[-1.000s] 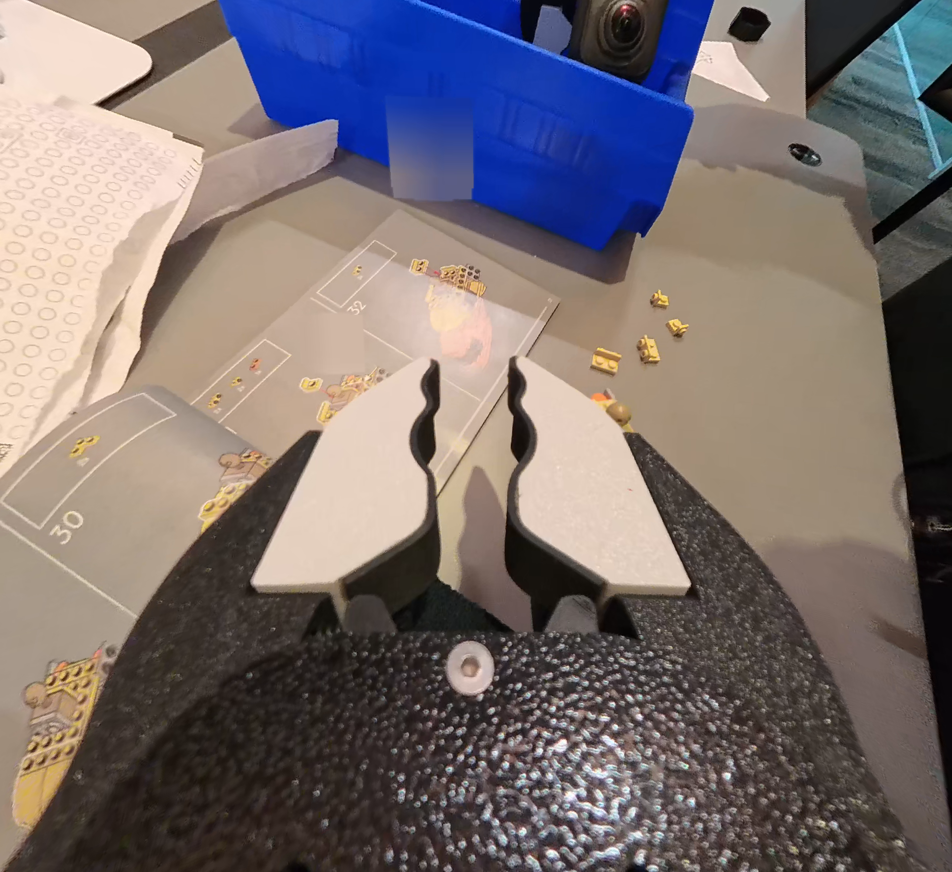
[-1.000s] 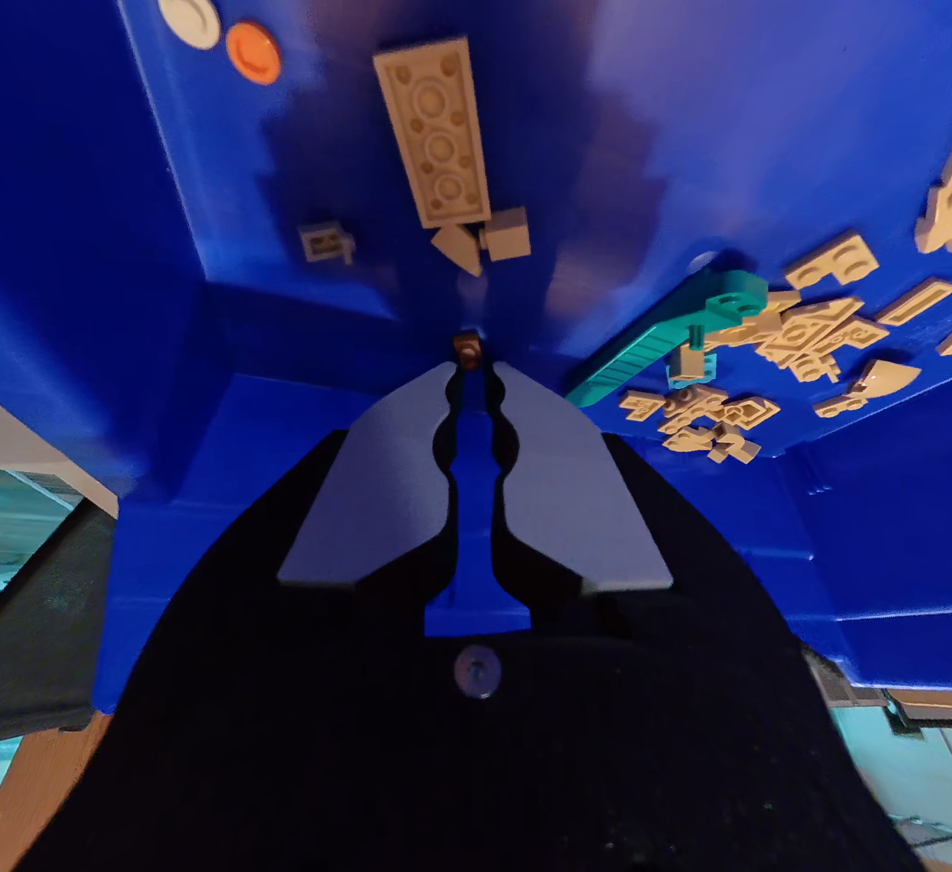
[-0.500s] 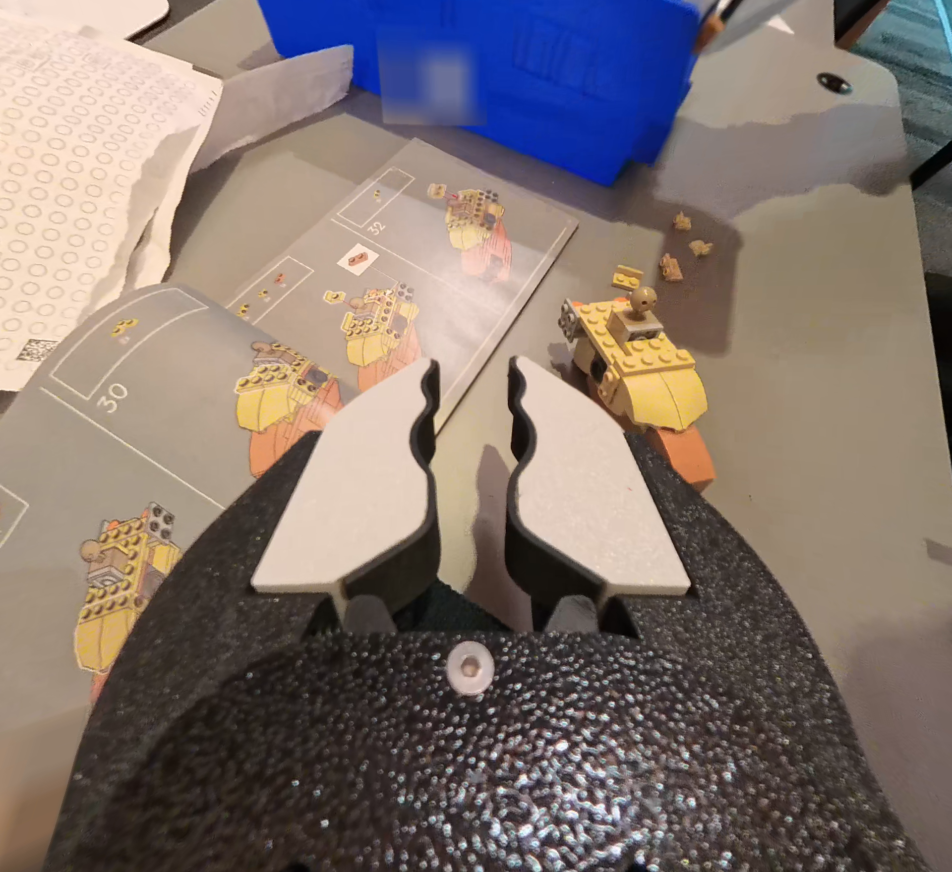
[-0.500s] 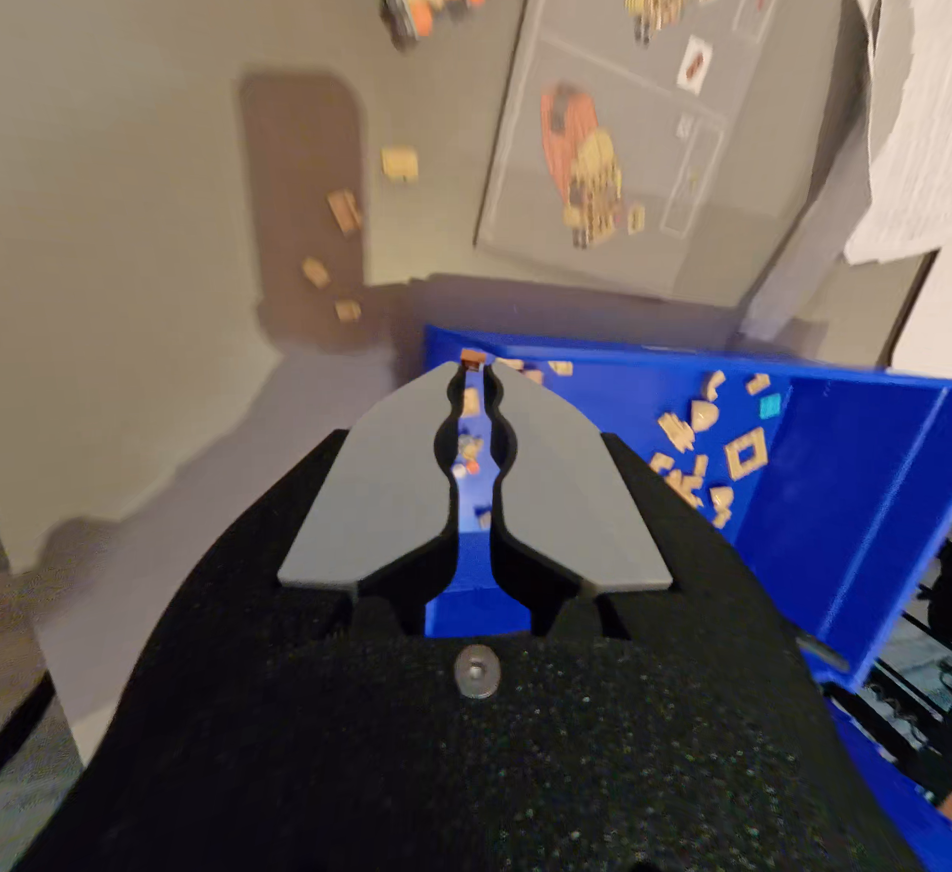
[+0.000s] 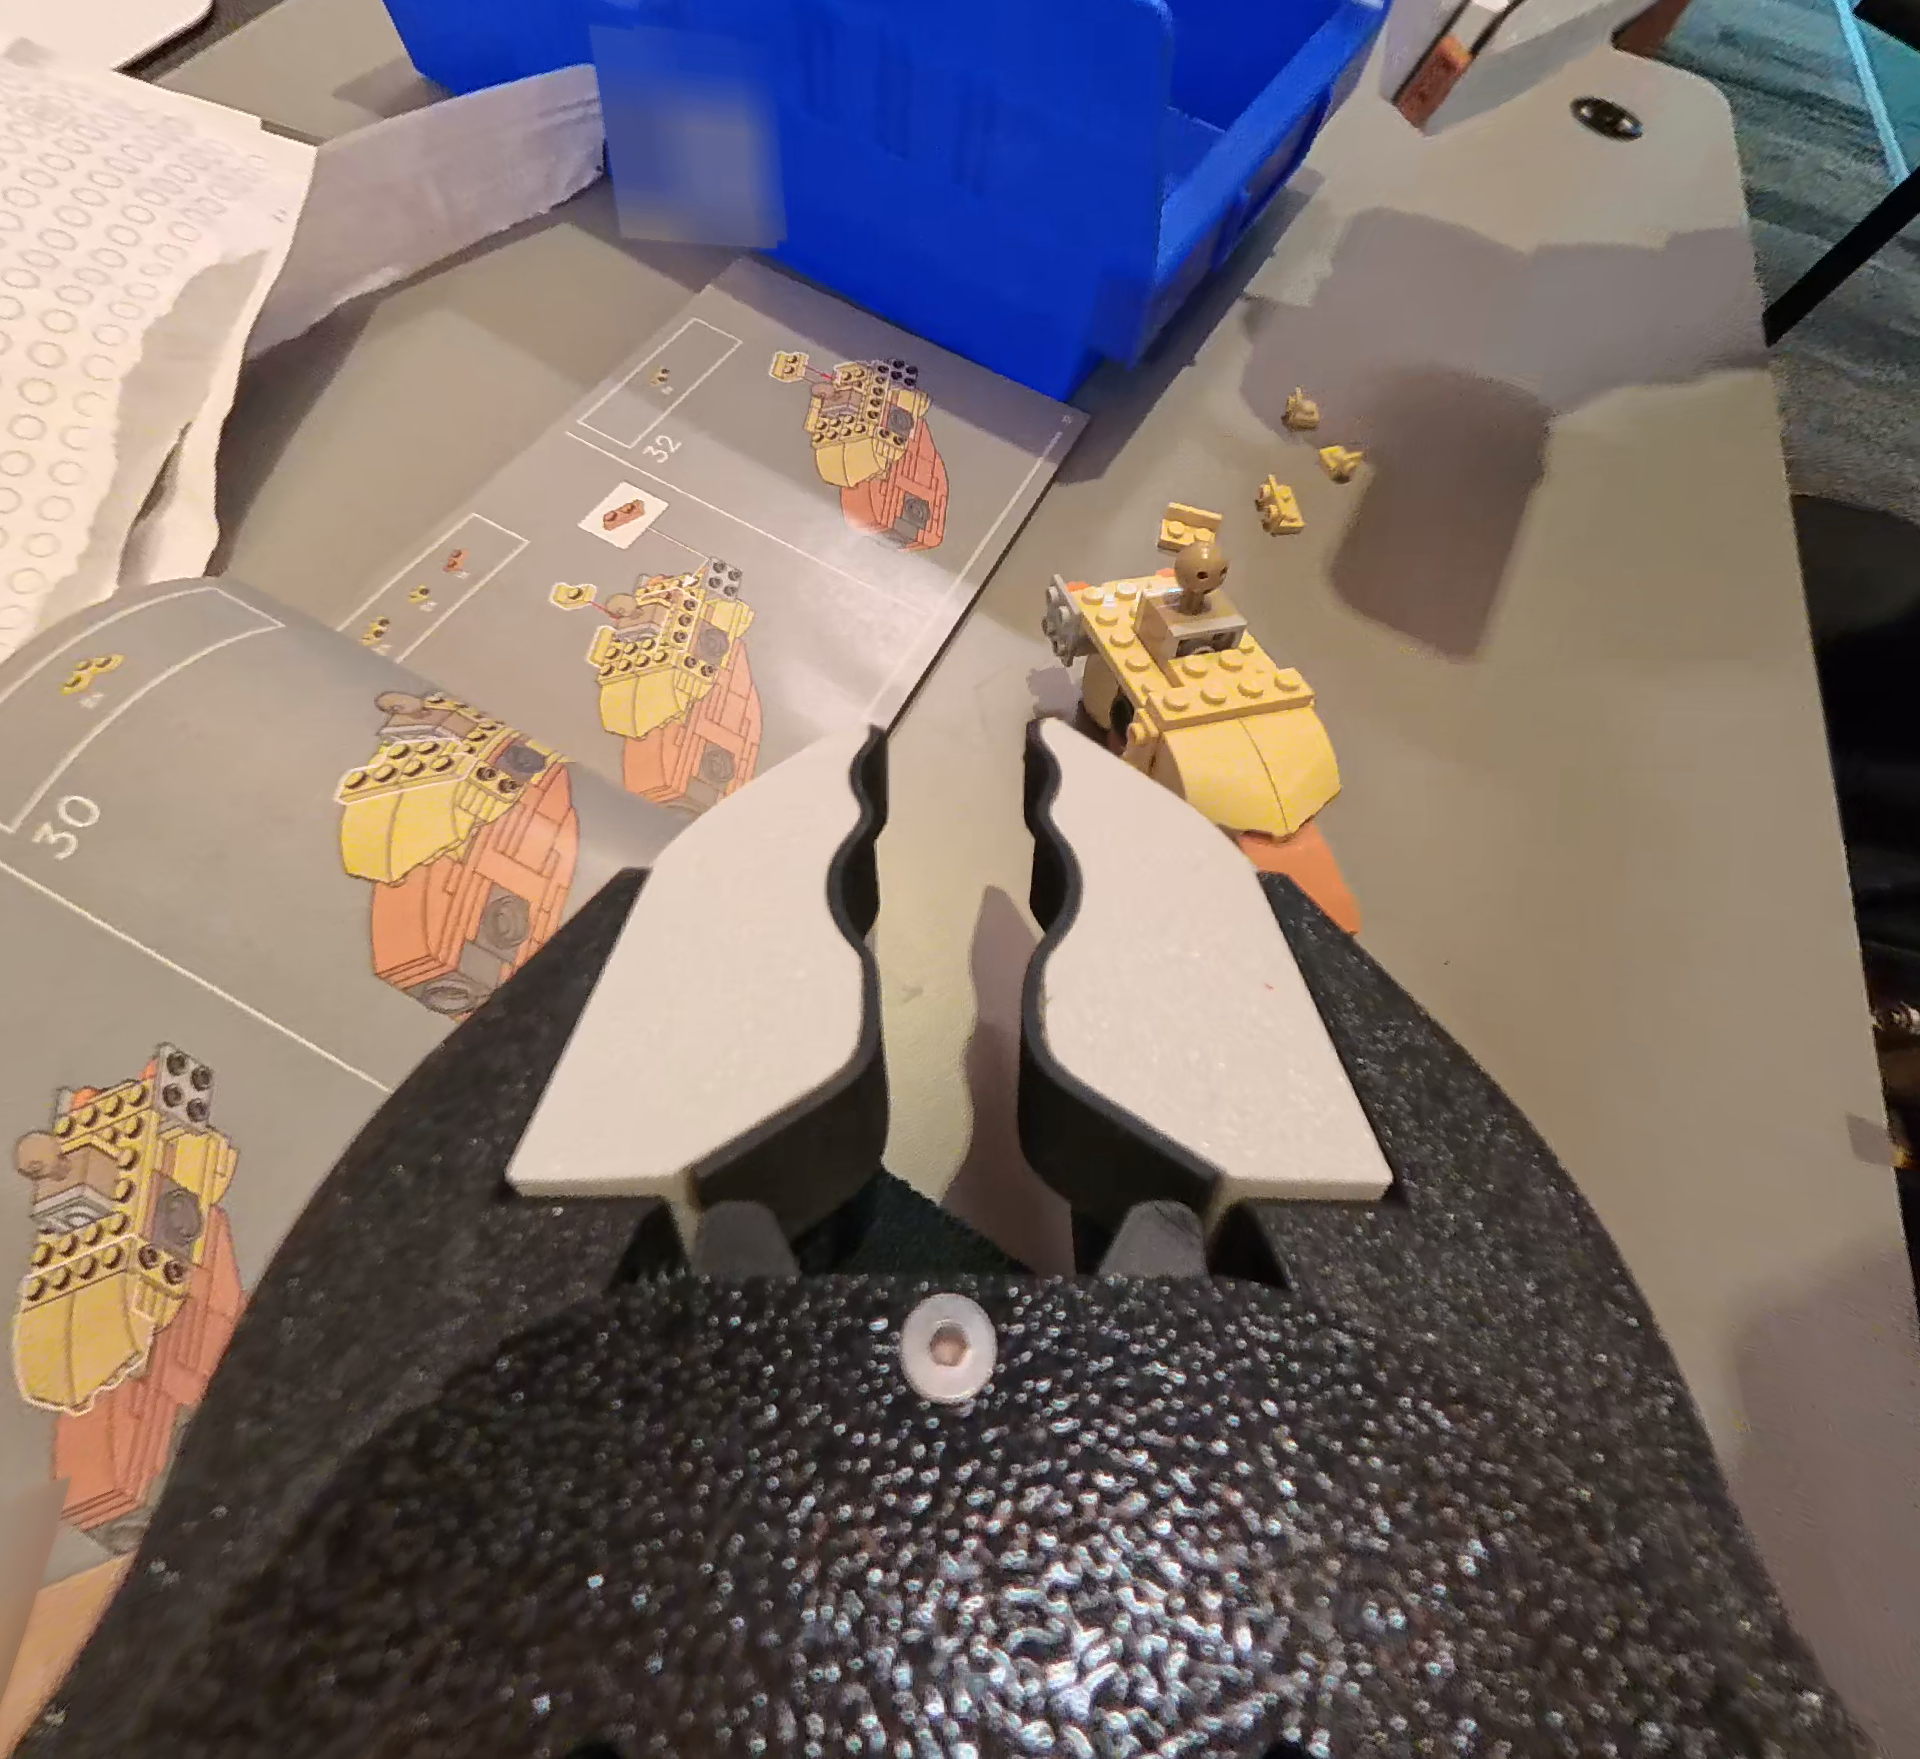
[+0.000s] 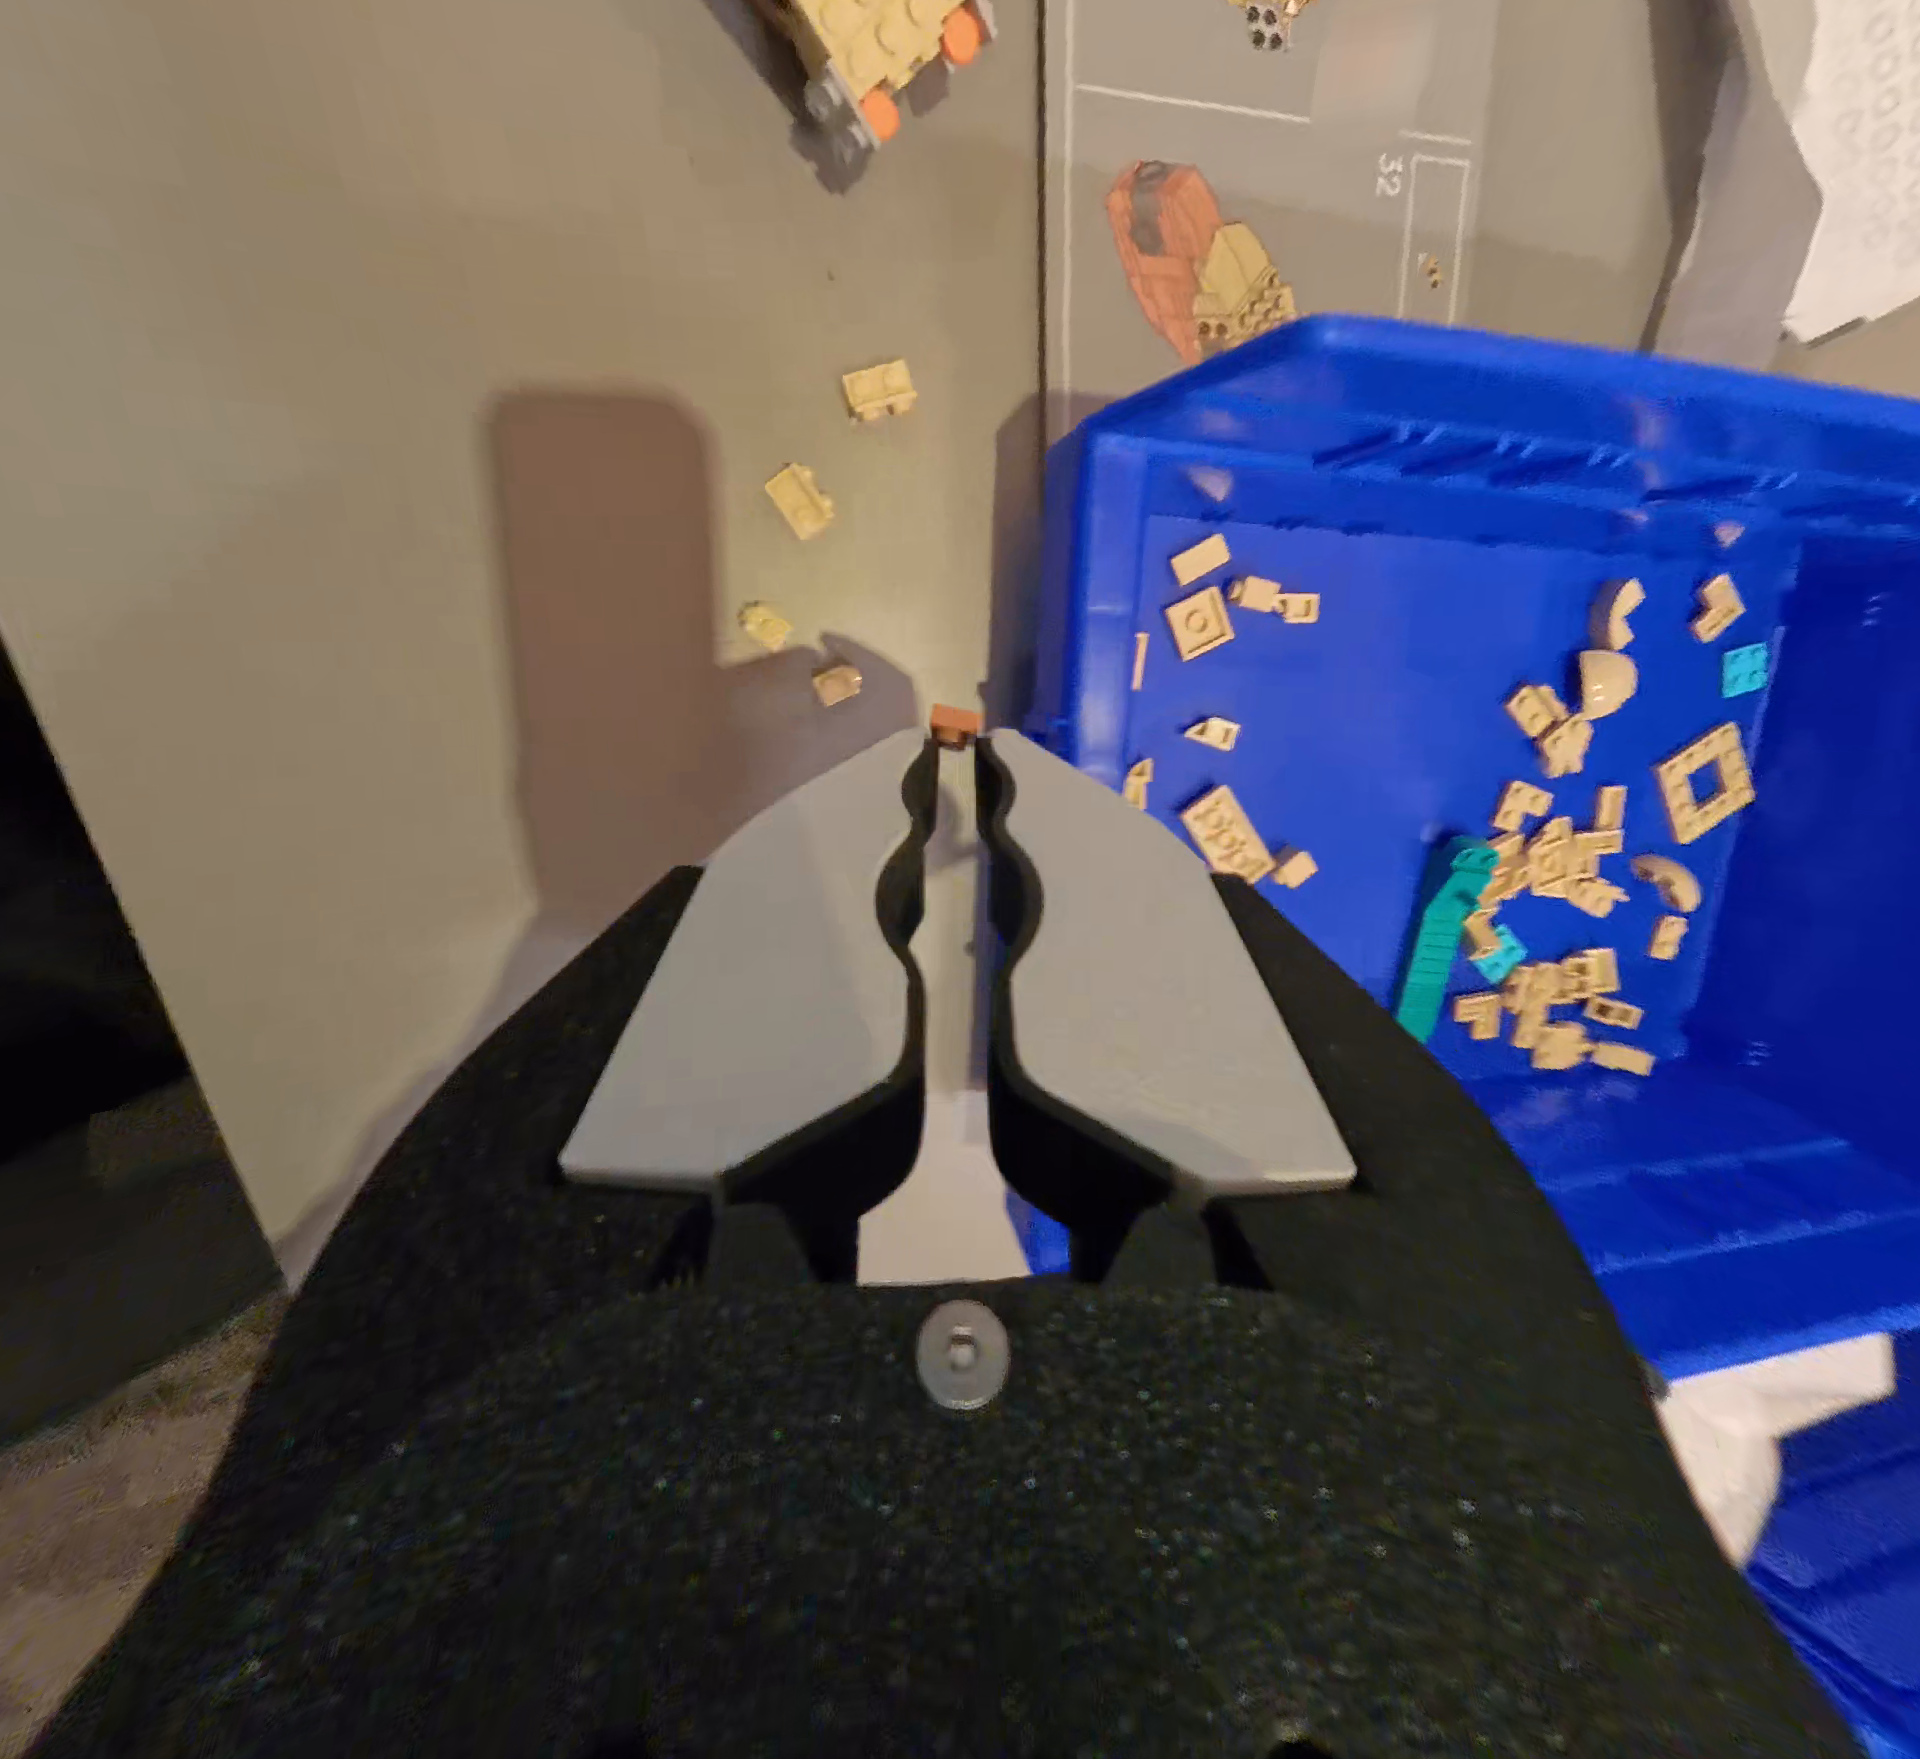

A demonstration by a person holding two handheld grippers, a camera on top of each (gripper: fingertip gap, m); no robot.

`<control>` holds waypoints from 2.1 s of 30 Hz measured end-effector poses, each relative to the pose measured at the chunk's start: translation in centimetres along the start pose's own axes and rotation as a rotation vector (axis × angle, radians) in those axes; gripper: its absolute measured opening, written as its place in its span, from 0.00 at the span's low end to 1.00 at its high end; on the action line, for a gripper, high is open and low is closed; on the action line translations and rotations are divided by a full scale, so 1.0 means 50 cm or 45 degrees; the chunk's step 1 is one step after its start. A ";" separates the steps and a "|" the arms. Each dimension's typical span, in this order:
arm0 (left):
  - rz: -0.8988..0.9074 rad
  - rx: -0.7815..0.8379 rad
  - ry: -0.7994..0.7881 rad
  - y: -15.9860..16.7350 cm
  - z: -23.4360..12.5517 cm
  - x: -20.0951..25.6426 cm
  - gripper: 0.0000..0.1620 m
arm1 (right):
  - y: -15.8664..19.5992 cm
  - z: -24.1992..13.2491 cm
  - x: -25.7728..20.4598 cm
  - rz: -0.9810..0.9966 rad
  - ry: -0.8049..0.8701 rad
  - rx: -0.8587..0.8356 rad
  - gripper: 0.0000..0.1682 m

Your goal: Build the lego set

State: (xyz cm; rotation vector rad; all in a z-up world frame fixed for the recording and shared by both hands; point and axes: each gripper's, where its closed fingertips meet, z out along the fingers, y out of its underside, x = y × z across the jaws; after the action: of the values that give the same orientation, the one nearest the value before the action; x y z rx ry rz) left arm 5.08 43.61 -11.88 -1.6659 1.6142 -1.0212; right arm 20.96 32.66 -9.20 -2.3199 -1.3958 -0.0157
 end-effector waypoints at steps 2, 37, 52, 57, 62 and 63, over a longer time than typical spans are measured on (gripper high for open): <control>-0.007 0.004 0.009 -0.002 0.001 0.002 0.15 | -0.002 0.007 -0.027 0.050 -0.049 0.055 0.04; -0.014 -0.017 0.001 0.009 0.005 -0.007 0.15 | 0.094 0.060 0.054 0.490 0.269 -0.017 0.02; -0.012 -0.035 0.031 0.017 0.012 0.000 0.15 | 0.238 0.038 0.156 0.678 0.493 -0.132 0.11; -0.011 -0.030 0.039 0.016 0.009 -0.001 0.15 | 0.201 0.026 0.135 0.647 0.481 -0.034 0.12; -0.020 -0.001 0.048 0.008 0.002 -0.002 0.15 | 0.141 0.031 0.087 0.593 0.414 0.101 0.12; -0.019 0.007 0.048 0.006 0.000 -0.003 0.15 | 0.129 0.035 0.076 0.580 0.400 0.128 0.12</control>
State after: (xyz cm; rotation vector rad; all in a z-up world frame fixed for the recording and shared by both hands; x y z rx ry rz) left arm 4.93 43.71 -12.16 -1.6672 1.6239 -1.0692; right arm 27.92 33.92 -12.23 -2.3706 -0.6871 -0.1620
